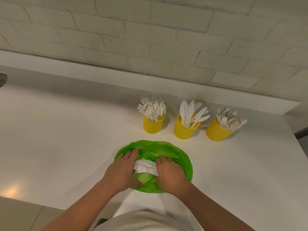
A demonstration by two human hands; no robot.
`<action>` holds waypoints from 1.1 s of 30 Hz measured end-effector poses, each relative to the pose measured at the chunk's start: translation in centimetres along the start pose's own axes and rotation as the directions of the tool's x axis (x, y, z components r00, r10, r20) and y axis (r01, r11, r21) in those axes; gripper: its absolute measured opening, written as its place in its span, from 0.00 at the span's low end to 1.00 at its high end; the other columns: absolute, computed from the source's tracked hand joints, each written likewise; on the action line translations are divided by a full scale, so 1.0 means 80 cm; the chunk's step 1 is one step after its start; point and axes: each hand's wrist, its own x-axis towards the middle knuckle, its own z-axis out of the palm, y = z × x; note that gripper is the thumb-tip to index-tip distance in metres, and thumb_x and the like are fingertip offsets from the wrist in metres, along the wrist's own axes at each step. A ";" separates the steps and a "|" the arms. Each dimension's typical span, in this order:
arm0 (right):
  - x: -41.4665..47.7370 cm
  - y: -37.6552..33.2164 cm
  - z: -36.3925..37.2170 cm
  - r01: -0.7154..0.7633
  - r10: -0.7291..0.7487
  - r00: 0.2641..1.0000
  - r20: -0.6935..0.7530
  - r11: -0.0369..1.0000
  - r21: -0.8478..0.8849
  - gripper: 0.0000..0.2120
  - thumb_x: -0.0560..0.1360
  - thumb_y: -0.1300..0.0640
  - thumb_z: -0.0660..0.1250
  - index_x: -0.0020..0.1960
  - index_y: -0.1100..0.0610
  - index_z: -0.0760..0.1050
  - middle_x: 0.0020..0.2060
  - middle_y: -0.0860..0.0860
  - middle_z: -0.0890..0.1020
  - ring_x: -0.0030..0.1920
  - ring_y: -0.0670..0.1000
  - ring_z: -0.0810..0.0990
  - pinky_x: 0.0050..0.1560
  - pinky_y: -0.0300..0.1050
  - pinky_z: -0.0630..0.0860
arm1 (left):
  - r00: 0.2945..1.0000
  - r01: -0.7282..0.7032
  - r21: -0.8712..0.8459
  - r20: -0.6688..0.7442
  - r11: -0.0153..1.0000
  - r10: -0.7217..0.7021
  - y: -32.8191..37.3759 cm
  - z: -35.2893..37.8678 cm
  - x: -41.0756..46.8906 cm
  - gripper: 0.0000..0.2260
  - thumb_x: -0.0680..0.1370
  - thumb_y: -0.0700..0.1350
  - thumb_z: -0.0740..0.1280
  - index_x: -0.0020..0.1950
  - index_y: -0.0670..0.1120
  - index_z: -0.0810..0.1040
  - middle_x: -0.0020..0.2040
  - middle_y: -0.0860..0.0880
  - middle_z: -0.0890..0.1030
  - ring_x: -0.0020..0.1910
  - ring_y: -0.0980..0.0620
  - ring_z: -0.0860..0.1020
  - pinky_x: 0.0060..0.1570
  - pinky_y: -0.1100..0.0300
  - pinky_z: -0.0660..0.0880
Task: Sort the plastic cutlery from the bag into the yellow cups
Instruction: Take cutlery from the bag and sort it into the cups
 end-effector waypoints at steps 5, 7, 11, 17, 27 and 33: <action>-0.009 0.018 0.006 0.106 -0.105 0.994 -0.018 0.993 0.047 0.19 0.79 0.50 0.64 0.67 0.57 0.68 0.62 0.54 0.73 0.61 0.55 0.73 0.55 0.51 0.74 | 1.000 0.023 0.019 0.012 1.000 -0.023 -0.007 -0.002 0.002 0.59 0.63 0.63 0.80 0.83 0.52 0.46 0.80 0.55 0.61 0.78 0.48 0.59 0.64 0.50 0.75; -0.010 0.020 0.003 0.116 -0.117 0.993 0.011 0.993 0.033 0.17 0.79 0.55 0.64 0.66 0.58 0.69 0.62 0.55 0.73 0.61 0.56 0.73 0.55 0.51 0.72 | 1.000 0.017 0.022 0.011 1.000 -0.018 -0.008 -0.003 0.004 0.59 0.63 0.63 0.80 0.83 0.51 0.46 0.80 0.55 0.62 0.78 0.47 0.59 0.64 0.50 0.76; -0.005 0.009 -0.003 0.093 -0.084 0.991 0.100 0.992 -0.080 0.21 0.75 0.65 0.69 0.67 0.62 0.69 0.62 0.60 0.74 0.61 0.60 0.75 0.54 0.53 0.75 | 0.999 0.026 0.015 0.027 1.000 -0.027 -0.009 -0.006 0.005 0.61 0.62 0.64 0.80 0.83 0.51 0.45 0.81 0.54 0.60 0.80 0.46 0.57 0.66 0.49 0.74; -0.002 0.005 -0.011 0.070 -0.056 0.989 0.139 0.993 -0.097 0.20 0.74 0.71 0.69 0.64 0.63 0.71 0.59 0.60 0.75 0.53 0.63 0.82 0.42 0.51 0.71 | 1.000 -0.004 0.050 0.026 0.999 0.003 -0.011 -0.008 0.002 0.58 0.62 0.64 0.79 0.82 0.51 0.49 0.79 0.55 0.62 0.77 0.48 0.60 0.62 0.51 0.76; -0.012 0.037 -0.009 0.160 -0.163 0.987 -0.016 0.941 0.300 0.05 0.74 0.52 0.66 0.47 0.52 0.73 0.44 0.49 0.80 0.44 0.53 0.80 0.39 0.46 0.70 | 0.997 -0.028 0.058 0.070 0.998 0.024 -0.014 -0.008 0.003 0.57 0.63 0.64 0.79 0.82 0.52 0.50 0.77 0.56 0.63 0.75 0.49 0.60 0.64 0.51 0.75; -0.029 0.049 0.001 0.044 0.051 0.993 -0.111 0.694 0.718 0.11 0.79 0.57 0.65 0.59 0.51 0.81 0.40 0.41 0.82 0.39 0.38 0.80 0.39 0.37 0.75 | 0.995 -0.030 0.094 0.103 0.995 0.020 -0.016 -0.010 0.010 0.54 0.61 0.66 0.77 0.80 0.52 0.56 0.75 0.56 0.65 0.71 0.49 0.63 0.63 0.51 0.76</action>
